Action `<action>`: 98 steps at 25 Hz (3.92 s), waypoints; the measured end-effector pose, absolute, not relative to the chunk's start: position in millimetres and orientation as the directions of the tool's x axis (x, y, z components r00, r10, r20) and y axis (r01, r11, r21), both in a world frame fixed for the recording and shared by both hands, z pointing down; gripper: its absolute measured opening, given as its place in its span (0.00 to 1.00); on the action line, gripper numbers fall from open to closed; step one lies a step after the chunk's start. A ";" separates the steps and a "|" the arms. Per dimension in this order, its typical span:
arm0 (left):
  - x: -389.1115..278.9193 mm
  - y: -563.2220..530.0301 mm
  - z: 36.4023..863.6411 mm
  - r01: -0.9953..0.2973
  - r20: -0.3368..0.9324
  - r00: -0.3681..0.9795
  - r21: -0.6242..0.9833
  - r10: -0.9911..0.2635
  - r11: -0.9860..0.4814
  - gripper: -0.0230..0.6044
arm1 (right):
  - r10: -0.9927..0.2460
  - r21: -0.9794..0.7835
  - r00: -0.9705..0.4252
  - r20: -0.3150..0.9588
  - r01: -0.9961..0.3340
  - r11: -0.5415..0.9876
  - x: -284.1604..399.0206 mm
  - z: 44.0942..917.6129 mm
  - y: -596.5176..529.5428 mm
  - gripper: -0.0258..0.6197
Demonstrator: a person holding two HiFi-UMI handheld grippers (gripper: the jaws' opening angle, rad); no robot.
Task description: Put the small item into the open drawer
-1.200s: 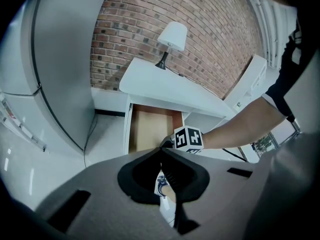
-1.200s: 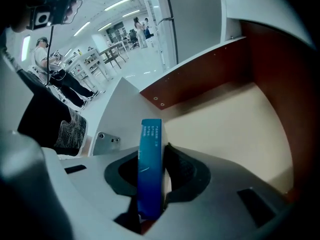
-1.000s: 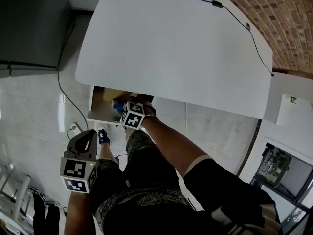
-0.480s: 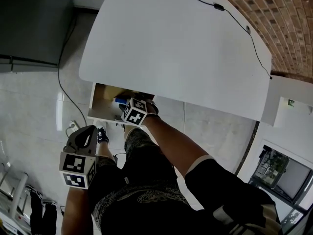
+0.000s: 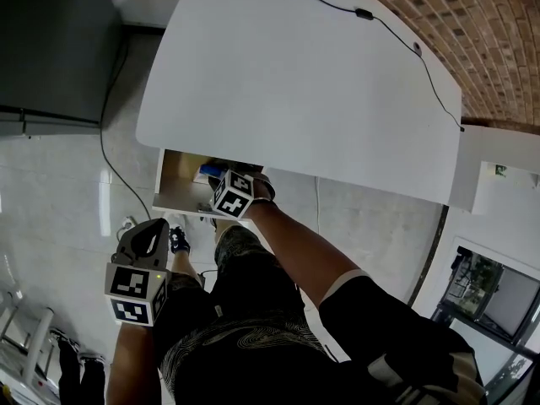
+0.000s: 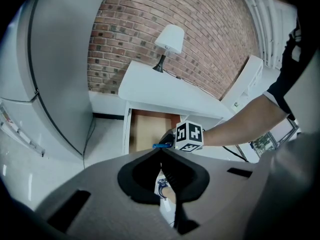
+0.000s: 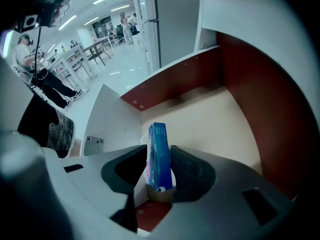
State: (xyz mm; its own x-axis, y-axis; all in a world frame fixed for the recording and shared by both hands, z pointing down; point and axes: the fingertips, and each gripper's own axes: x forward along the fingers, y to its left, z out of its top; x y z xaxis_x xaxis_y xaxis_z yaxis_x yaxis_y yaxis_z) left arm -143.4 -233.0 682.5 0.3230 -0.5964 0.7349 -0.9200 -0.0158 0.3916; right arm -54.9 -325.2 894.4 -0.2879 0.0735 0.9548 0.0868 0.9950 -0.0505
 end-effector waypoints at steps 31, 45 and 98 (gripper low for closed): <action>-151.8 -232.1 603.3 -0.903 0.644 0.417 0.374 -0.641 -0.212 0.06 | -0.158 -0.038 -0.510 0.845 -0.352 0.935 -50.4 726.2 -303.2 0.26; -144.7 -230.6 518.2 -0.869 0.514 0.490 0.347 -0.704 -0.353 0.06 | -0.320 -0.193 -0.701 0.637 -0.547 0.815 -34.0 574.0 -261.1 0.24; 25.7 -8.2 415.9 -0.929 0.422 0.364 0.222 -0.830 -0.295 0.06 | -0.344 -0.455 -0.883 0.318 -0.461 0.762 156.3 442.9 -33.7 0.05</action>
